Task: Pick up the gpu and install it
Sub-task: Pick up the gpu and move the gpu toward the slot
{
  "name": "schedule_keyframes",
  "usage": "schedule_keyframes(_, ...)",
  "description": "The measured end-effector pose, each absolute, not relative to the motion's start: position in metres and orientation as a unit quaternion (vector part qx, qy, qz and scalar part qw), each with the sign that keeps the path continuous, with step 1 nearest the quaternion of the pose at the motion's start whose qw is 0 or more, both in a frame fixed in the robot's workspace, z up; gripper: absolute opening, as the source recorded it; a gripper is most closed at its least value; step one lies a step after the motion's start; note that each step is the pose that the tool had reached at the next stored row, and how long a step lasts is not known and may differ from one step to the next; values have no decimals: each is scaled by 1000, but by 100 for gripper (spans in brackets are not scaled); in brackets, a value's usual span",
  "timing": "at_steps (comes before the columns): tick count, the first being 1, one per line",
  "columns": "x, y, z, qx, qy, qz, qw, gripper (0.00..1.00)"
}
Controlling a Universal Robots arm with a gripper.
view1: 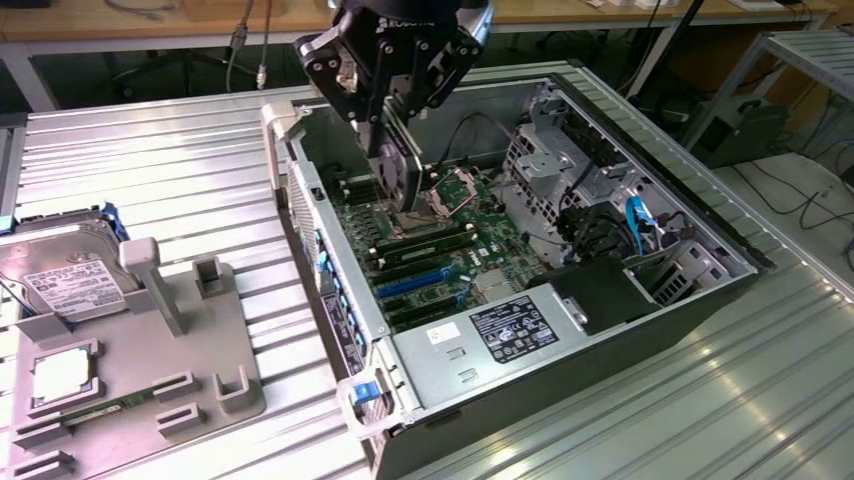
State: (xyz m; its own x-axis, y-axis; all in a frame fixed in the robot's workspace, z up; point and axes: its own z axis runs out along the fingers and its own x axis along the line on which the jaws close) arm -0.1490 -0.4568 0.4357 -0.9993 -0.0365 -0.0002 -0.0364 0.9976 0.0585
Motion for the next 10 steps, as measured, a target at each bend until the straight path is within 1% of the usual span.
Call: schedule_keyframes(10,-136,-457,435,18,-999,-29,0,28)
